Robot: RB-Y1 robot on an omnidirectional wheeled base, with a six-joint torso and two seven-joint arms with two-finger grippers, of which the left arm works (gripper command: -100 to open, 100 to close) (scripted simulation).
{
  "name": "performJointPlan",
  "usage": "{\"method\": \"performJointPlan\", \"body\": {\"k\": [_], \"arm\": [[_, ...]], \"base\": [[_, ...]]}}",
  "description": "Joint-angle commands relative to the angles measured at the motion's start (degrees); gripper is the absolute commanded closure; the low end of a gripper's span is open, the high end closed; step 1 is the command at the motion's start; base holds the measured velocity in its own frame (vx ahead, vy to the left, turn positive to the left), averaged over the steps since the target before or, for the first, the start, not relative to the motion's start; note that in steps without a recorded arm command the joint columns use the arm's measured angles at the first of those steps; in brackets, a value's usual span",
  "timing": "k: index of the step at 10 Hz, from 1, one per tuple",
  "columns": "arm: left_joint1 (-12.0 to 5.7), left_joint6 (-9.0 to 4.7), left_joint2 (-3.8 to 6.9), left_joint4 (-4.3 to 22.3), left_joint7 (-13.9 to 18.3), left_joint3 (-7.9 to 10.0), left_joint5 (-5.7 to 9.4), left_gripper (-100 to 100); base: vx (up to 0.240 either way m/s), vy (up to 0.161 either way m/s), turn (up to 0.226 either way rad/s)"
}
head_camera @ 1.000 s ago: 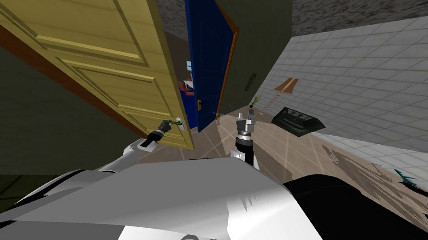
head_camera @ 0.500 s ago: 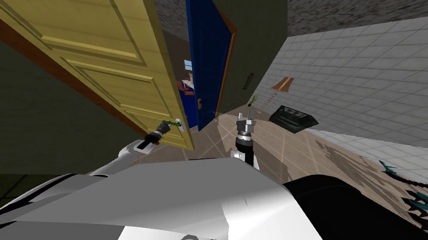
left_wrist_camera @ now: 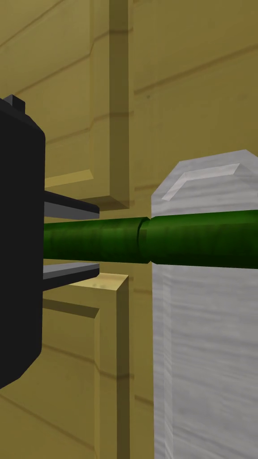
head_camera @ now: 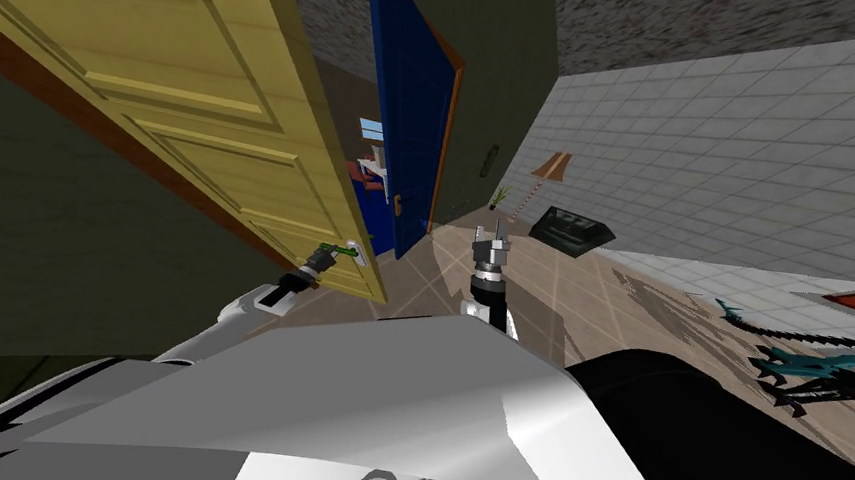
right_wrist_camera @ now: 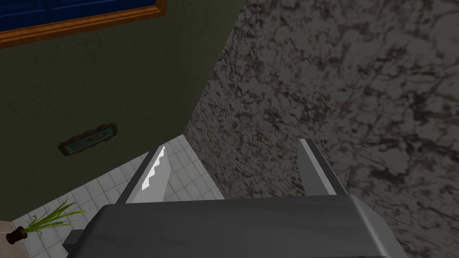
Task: Pull the door open
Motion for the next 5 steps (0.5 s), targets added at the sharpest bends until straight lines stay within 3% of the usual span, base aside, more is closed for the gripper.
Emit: {"method": "performJointPlan", "body": {"k": [1, 4, 5], "arm": [[0.54, -2.07, 0.19, 0.39, 0.59, -0.93, -0.31, 100], [1.50, -4.46, 1.47, 0.56, 1.73, -1.67, -0.48, 100], [0.94, -3.73, 1.48, 1.15, 1.41, -1.17, -0.31, 100]], "base": [[-0.107, 0.085, -0.050], [-0.094, 0.077, -0.066], [-0.040, 0.049, -0.021]]}}
